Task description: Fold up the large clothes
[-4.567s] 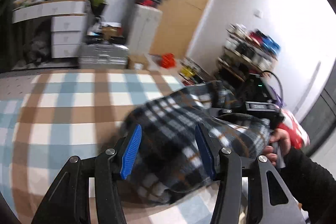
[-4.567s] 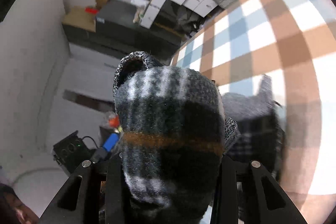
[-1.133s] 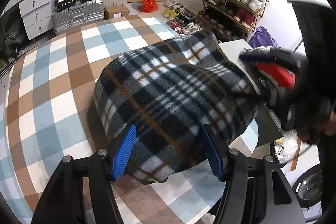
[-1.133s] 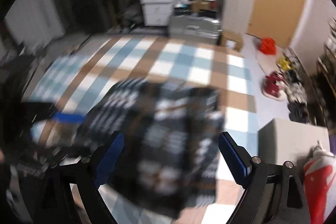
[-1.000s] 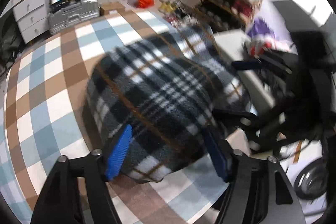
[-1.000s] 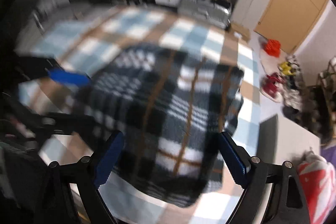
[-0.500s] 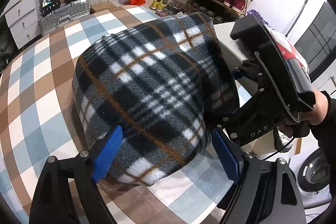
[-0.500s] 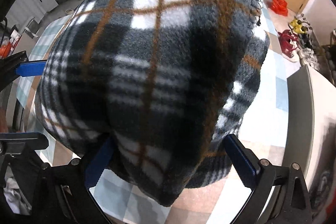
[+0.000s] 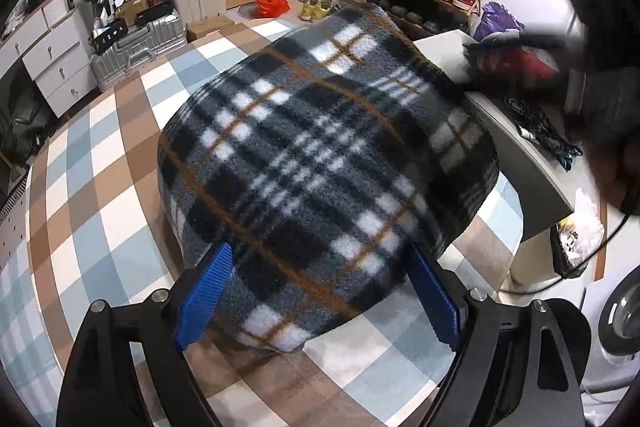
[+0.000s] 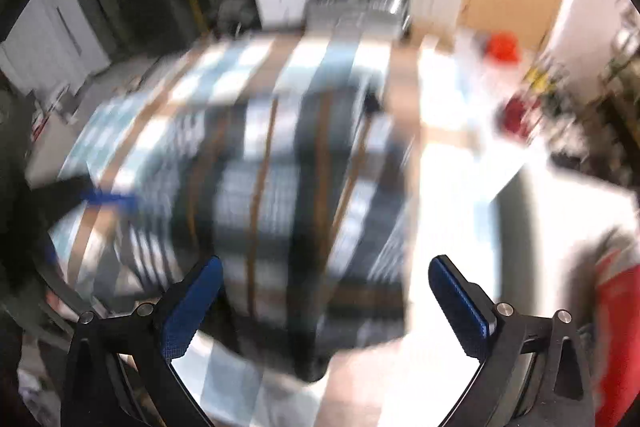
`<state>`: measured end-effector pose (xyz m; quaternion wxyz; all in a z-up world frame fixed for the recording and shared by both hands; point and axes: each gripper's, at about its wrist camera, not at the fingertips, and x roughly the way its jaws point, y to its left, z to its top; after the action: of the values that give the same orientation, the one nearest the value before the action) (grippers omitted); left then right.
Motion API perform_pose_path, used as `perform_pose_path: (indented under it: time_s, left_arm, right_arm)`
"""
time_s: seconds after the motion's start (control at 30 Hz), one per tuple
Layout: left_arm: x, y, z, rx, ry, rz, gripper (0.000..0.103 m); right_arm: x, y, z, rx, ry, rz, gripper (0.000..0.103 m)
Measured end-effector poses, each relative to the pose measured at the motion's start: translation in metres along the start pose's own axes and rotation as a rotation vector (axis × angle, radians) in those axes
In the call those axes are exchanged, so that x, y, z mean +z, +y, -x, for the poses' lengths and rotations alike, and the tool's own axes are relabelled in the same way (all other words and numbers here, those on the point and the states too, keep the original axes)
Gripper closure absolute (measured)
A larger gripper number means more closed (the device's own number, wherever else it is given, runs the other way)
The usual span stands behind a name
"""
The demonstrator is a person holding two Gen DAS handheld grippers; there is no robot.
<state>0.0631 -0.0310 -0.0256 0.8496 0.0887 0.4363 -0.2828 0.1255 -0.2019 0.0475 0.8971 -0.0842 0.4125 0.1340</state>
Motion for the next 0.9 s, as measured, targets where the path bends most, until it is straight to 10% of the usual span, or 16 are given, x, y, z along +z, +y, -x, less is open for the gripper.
perform_pose_path:
  time_s: [0.17, 0.23, 0.37, 0.5, 0.9]
  left_arm:
    - [-0.001, 0.004, 0.000, -0.019, -0.021, 0.021, 0.019]
    - [-0.002, 0.003, 0.002, -0.022, -0.027, 0.015, 0.019]
    - [0.000, 0.002, 0.004, -0.039, -0.060, -0.005, 0.019]
    - [0.003, 0.008, 0.003, -0.087, -0.098, 0.013, 0.019]
    - [0.007, 0.008, -0.004, -0.122, -0.131, 0.023, 0.019]
  right_arm:
    - [0.054, -0.001, -0.042, -0.117, 0.100, -0.026, 0.004]
    - [0.059, 0.006, -0.075, -0.261, 0.216, 0.035, 0.033]
    - [0.062, 0.017, -0.124, -0.304, 0.358, 0.120, 0.037]
    - [0.041, 0.002, -0.135, -0.258, 0.421, 0.126, 0.052]
    - [0.027, -0.020, -0.155, -0.155, 0.380, 0.030, 0.052]
